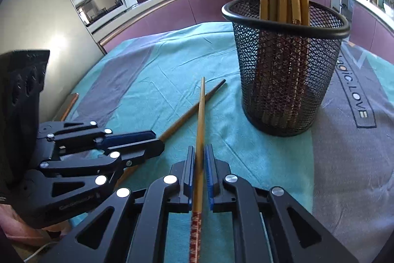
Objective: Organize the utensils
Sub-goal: 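Close the right tool on one chopstick while the left tool grasps the other, then lift both chopsticks upright off the cloth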
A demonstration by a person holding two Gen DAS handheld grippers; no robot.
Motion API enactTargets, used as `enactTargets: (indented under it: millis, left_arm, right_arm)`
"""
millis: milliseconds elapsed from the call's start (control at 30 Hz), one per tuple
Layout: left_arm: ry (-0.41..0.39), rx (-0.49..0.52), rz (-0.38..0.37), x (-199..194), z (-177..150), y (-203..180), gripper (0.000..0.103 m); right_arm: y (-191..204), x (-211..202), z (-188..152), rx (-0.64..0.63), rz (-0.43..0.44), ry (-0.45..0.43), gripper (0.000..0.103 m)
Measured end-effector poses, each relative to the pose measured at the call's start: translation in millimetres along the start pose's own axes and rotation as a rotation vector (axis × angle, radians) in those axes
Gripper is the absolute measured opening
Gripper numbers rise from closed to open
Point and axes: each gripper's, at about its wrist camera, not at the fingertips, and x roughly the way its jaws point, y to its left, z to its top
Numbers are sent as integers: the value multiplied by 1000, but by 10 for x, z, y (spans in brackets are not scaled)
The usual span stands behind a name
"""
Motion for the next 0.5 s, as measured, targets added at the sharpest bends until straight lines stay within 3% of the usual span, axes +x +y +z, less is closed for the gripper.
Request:
enactTargets:
  millis: [300, 500]
  left_arm:
    - [6, 24, 4, 75, 90, -10, 17]
    - [2, 7, 8, 90, 101, -12, 8]
  right_arm:
    - [55, 43, 28, -29, -22, -4, 8]
    - [37, 33, 17, -17, -18, -11, 6]
